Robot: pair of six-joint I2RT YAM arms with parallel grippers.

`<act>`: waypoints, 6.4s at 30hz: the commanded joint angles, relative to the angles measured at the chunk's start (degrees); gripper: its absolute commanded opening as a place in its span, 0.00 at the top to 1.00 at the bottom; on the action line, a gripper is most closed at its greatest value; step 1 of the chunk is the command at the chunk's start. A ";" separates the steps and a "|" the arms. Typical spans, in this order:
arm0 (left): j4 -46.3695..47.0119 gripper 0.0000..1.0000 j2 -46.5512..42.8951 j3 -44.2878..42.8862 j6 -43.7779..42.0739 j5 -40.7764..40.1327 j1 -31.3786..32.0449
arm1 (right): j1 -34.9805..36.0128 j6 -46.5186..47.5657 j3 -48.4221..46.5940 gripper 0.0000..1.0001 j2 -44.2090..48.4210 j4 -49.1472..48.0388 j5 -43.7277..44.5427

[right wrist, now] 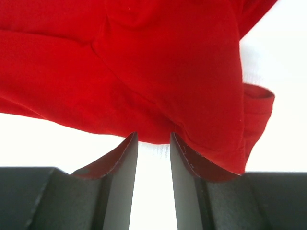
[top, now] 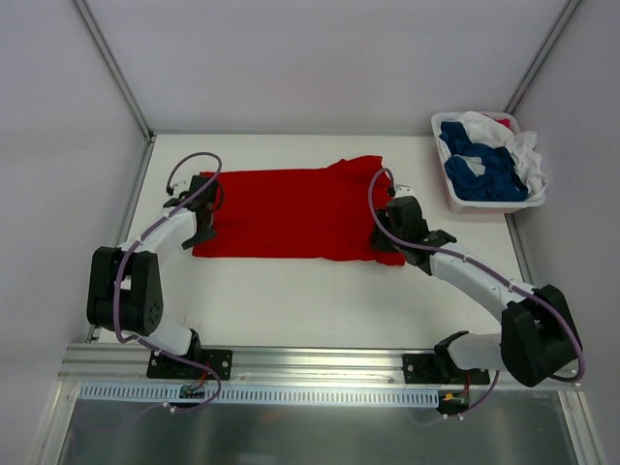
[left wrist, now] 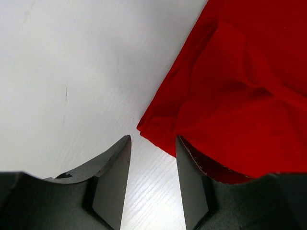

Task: Fold and stack the t-shirts
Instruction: Fold the flattened tshirt in 1/3 of the way, then grap the side of the flattened tshirt furthest away from the robot with both arms

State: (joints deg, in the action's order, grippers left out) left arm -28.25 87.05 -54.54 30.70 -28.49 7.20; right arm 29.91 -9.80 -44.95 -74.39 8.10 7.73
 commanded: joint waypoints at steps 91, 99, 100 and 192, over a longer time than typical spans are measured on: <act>-5.24 0.34 22.71 -38.44 -6.35 10.90 -5.52 | -18.73 7.78 -39.12 0.54 -25.79 10.09 -17.30; -3.66 0.34 28.35 -42.22 -6.53 13.11 -9.74 | -22.53 7.25 -51.20 0.54 -37.13 10.62 -21.44; -3.48 0.34 28.88 -42.66 -6.53 13.63 -10.36 | -22.79 7.34 -51.73 0.54 -37.49 10.62 -21.79; -0.49 0.83 47.34 -56.20 -10.31 24.18 -14.06 | -28.33 -19.28 -74.93 0.48 -71.77 -12.31 -49.37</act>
State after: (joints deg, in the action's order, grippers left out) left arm -28.03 135.00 -111.61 21.43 -3.64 -7.44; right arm 1.58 -23.53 -119.50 -145.32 3.44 -37.04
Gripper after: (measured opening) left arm 0.171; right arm 0.551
